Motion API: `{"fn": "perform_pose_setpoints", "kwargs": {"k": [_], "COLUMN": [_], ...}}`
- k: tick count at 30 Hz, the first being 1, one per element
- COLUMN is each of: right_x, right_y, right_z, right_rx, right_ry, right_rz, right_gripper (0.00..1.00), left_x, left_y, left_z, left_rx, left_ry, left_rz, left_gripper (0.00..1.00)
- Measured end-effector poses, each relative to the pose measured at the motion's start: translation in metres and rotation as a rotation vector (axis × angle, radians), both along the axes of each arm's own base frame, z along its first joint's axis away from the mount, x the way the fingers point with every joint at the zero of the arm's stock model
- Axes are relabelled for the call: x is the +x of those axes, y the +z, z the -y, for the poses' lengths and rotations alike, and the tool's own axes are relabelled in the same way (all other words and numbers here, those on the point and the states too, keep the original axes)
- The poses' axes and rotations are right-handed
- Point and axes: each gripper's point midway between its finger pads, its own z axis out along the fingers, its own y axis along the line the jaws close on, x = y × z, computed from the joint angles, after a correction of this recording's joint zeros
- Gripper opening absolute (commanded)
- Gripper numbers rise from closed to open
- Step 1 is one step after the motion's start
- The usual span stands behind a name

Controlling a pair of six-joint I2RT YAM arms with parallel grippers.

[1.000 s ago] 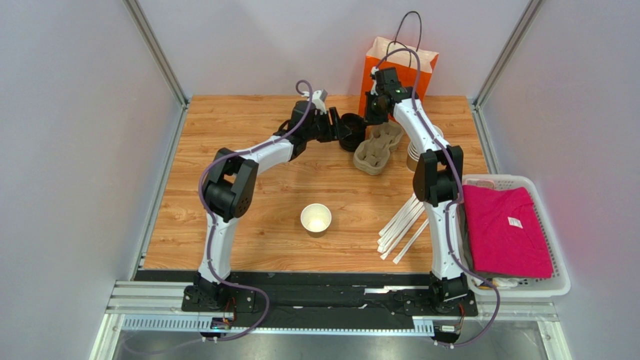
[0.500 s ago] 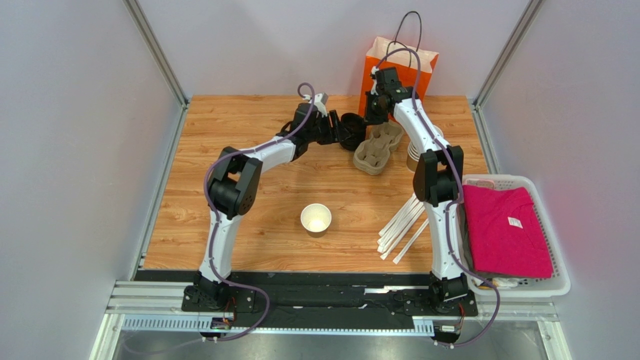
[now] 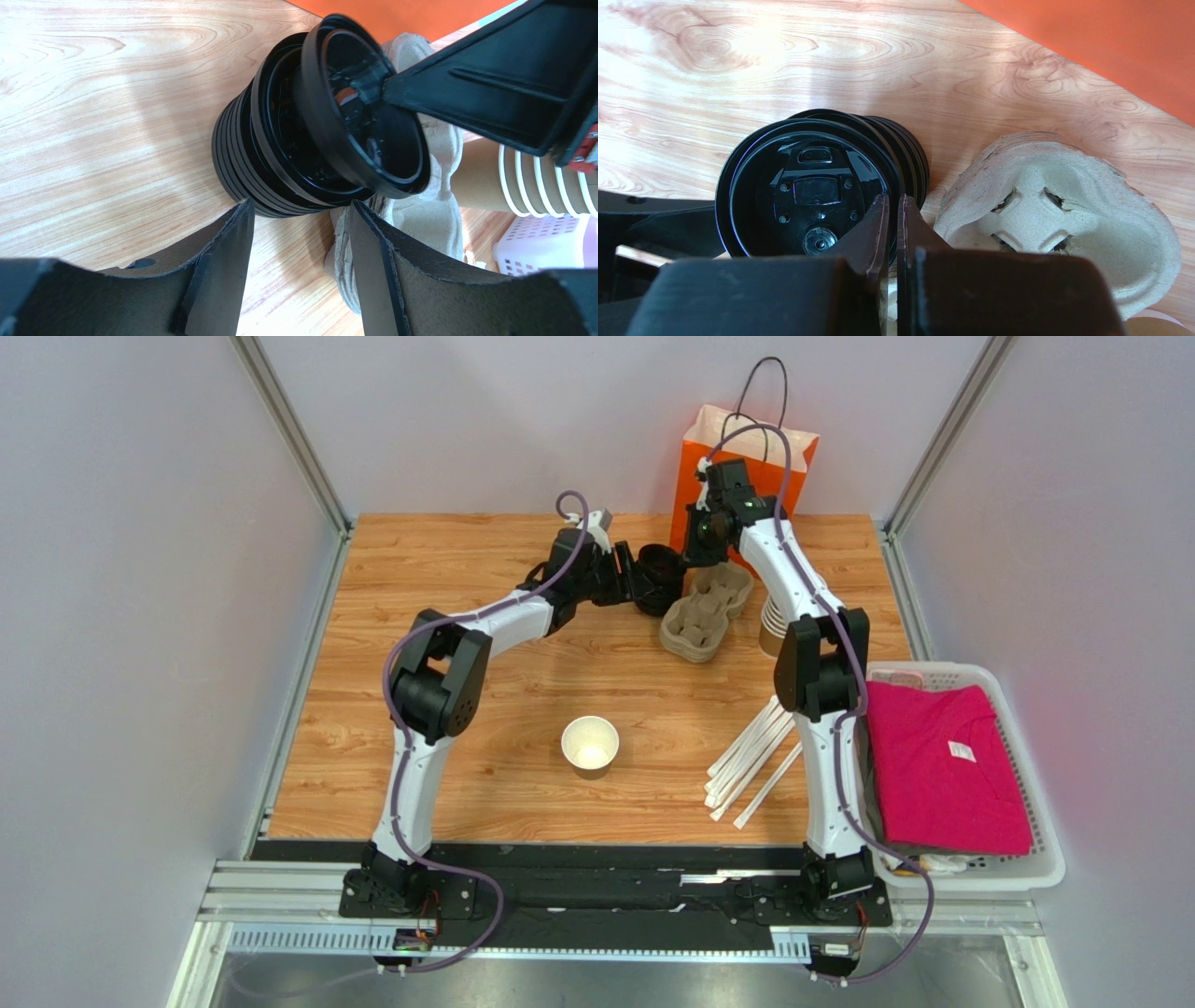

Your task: Pack the takeout coffee

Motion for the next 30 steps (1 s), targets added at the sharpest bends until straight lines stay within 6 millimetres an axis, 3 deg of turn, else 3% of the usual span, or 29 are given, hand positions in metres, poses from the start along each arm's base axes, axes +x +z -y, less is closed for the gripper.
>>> {"fn": "perform_pose_setpoints", "kwargs": {"k": [9, 16, 20, 23, 27, 29, 30], "right_x": [0.001, 0.003, 0.001, -0.004, -0.023, -0.045, -0.049], "right_y": [0.028, 0.034, 0.047, 0.074, 0.125, 0.162, 0.167], "right_z": [0.002, 0.002, 0.0, -0.004, -0.009, -0.015, -0.015], "right_rx": [0.057, 0.088, 0.125, 0.16, 0.203, 0.243, 0.247], "right_ry": [0.003, 0.012, 0.033, 0.065, 0.133, 0.202, 0.212], "right_rz": [0.037, 0.049, 0.065, 0.107, 0.191, 0.245, 0.252], "right_gripper": [0.0, 0.0, 0.0, 0.0, 0.0, 0.0, 0.0], "left_x": [0.0, -0.002, -0.014, -0.03, -0.066, -0.087, -0.097], "left_y": [-0.002, -0.003, 0.006, 0.042, 0.124, 0.164, 0.183], "left_z": [-0.001, -0.003, -0.01, -0.02, -0.053, -0.076, -0.086], "left_rx": [0.006, 0.006, 0.016, 0.018, 0.014, 0.016, 0.019], "left_ry": [0.003, -0.004, -0.046, -0.087, -0.134, -0.15, -0.159], "left_rz": [-0.007, -0.01, -0.028, 0.001, 0.122, 0.205, 0.253], "left_gripper": [0.63, 0.78, 0.84, 0.88, 0.97, 0.98, 0.98]}}
